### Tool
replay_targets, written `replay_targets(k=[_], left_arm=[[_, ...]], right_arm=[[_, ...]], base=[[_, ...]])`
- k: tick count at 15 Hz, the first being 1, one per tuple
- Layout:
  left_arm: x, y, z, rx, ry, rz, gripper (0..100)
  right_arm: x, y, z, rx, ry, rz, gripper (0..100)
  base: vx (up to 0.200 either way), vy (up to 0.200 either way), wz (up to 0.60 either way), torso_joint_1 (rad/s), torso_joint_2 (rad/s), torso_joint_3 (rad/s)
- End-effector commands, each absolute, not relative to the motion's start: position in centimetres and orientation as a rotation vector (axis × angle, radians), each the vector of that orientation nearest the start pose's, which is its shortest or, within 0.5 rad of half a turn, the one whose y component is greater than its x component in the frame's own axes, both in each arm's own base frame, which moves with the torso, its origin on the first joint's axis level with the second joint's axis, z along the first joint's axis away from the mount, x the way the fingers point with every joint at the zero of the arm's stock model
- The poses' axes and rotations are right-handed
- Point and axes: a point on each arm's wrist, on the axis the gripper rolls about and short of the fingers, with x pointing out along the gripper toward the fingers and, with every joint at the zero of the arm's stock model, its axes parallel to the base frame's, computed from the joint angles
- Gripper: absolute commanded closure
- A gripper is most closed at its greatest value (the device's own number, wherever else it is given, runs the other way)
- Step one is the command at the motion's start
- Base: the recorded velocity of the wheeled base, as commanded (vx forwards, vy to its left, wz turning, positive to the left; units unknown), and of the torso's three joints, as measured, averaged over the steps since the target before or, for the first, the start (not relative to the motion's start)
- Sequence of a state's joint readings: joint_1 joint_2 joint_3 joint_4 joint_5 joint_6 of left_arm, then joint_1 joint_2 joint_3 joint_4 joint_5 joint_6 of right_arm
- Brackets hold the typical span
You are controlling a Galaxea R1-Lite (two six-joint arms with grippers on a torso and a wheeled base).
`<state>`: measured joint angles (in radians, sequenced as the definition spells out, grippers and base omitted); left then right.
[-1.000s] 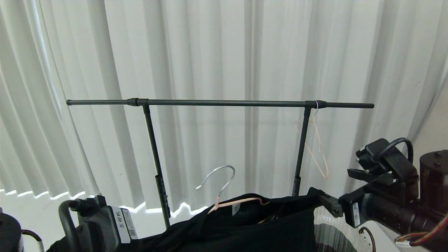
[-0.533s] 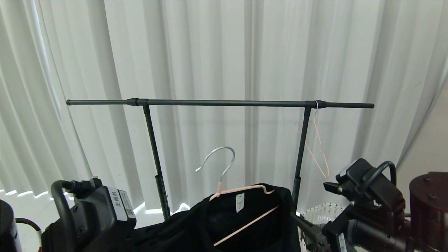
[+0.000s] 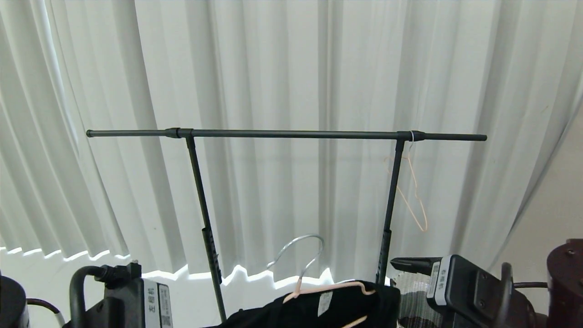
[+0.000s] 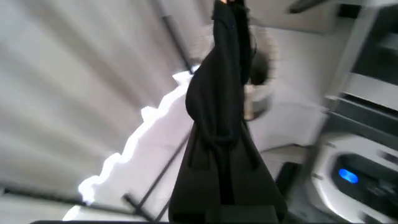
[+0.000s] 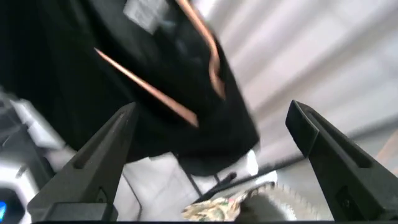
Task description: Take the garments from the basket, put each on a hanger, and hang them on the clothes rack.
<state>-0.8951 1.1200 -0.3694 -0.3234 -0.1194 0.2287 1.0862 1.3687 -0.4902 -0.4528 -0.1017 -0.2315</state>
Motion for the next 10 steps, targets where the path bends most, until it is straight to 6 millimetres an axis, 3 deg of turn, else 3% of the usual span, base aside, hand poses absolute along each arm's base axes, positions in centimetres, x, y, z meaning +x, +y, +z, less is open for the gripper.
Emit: replay_targets(k=[1,5,10], left_arm=[[8.3,-10.8,16.2,0.377,0.286,-1.056,100],[7.8,-11.0,16.3,0.415,0.251,-1.117,100],[7.0,-11.6,16.5,0.427,0.228,-1.189,100]], right_arm=[[9.7,18.1,17.4,-0.485,0.237,1.075,0],[10.0,19.4,17.4,-0.581,0.271,1.242,0],[10.9,21.3,16.3,-0.597,0.324,1.29,0]], base=[[0.0,0.0,0.0,0.0,0.0,0.0],[0.0,0.0,0.0,0.0,0.0,0.0],[0.0,0.0,0.0,0.0,0.0,0.0]])
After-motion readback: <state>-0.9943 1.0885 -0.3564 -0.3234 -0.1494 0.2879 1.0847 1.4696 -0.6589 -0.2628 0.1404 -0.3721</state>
